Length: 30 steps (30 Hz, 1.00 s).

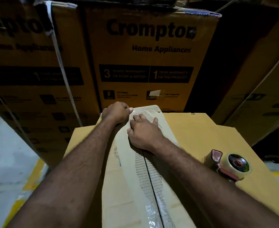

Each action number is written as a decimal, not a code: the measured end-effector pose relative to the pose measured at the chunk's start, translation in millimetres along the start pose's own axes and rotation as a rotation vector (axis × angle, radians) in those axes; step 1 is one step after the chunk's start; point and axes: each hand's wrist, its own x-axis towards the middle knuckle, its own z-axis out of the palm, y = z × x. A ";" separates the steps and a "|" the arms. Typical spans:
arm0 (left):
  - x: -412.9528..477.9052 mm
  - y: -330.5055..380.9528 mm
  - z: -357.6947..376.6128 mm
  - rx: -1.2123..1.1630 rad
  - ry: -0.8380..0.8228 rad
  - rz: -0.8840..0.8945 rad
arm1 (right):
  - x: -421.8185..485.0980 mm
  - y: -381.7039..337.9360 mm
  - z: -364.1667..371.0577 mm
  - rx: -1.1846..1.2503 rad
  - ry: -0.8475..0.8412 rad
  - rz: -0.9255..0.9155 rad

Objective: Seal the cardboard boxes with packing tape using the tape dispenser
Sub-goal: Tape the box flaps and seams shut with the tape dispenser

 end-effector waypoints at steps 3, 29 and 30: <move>-1.4 0.7 0.7 0.001 0.017 -0.011 | -17.9 -4.1 3.8 -0.030 -0.003 -0.010; -60.9 22.6 14.8 0.279 -0.104 0.228 | -188.0 -14.6 25.9 0.104 0.060 -0.034; -74.0 23.7 14.8 0.287 -0.139 0.247 | -186.5 -14.2 25.3 0.119 0.076 -0.043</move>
